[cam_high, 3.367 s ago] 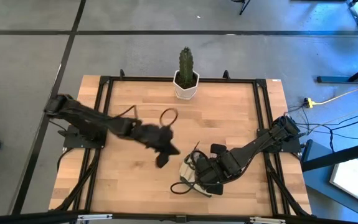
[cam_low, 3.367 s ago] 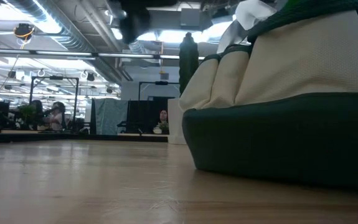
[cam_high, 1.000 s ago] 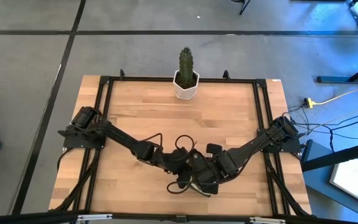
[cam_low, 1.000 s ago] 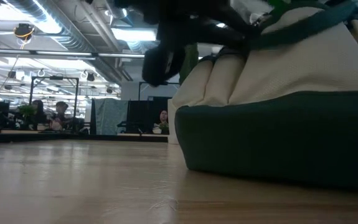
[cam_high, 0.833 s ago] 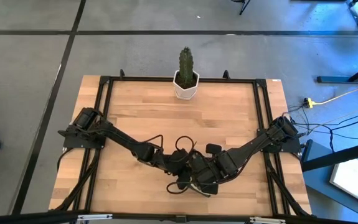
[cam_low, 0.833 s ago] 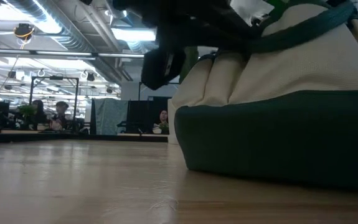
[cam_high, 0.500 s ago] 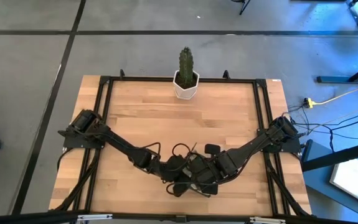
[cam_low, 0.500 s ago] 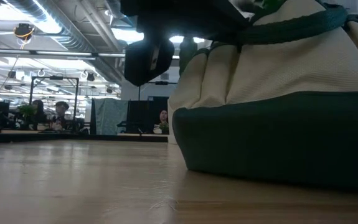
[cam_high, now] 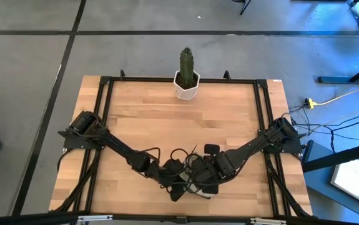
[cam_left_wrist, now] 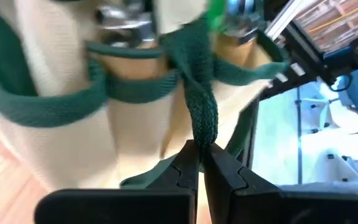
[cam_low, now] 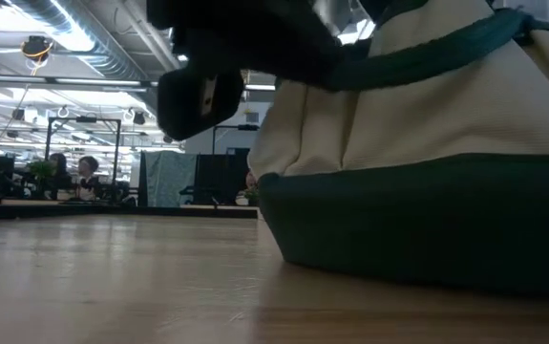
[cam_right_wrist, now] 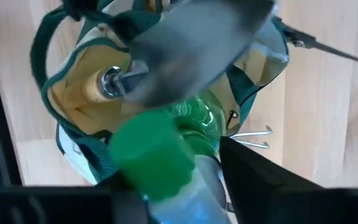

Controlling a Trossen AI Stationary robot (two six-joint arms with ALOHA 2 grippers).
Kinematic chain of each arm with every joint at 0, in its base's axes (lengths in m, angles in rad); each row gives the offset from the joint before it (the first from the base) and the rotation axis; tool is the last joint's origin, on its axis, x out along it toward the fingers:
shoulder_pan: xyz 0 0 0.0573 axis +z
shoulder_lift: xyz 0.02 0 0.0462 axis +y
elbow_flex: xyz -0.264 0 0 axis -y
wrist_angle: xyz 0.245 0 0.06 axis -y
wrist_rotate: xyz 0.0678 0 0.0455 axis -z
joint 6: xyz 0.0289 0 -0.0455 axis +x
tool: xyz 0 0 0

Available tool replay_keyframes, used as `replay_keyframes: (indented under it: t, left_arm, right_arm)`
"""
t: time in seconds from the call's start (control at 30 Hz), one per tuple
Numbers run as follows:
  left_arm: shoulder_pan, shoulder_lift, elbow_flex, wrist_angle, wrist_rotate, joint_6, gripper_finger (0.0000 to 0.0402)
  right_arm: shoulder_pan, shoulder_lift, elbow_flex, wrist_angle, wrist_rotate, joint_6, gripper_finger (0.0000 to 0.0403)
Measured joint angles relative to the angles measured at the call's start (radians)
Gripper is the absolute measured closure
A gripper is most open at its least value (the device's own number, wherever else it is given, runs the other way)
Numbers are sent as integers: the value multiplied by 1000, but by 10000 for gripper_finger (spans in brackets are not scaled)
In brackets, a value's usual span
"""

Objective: Pick & Place Garden tools in Gardening bag
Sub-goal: Put the green spray bottle into the green gardening bag

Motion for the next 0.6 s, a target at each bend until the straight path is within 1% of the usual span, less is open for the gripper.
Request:
replay_keyframes:
  t: [0.13, 0.27, 0.43, 0.6]
  left_arm:
    - [-5, 0, -2, -34, -1, -5, 399]
    - [-9, 0, -2, -52, -3, 0, 400]
    - [-10, 3, -2, -88, -8, 1, 400]
    - [-30, 41, -2, -86, -4, -25, 400]
  right_arm:
    - [0, 0, 0, 4, -14, -3, 242]
    - [0, 0, 0, 14, -47, -21, 226]
    - [0, -2, 1, 26, -65, -27, 219]
    - [1, -3, 2, 30, -67, -46, 218]
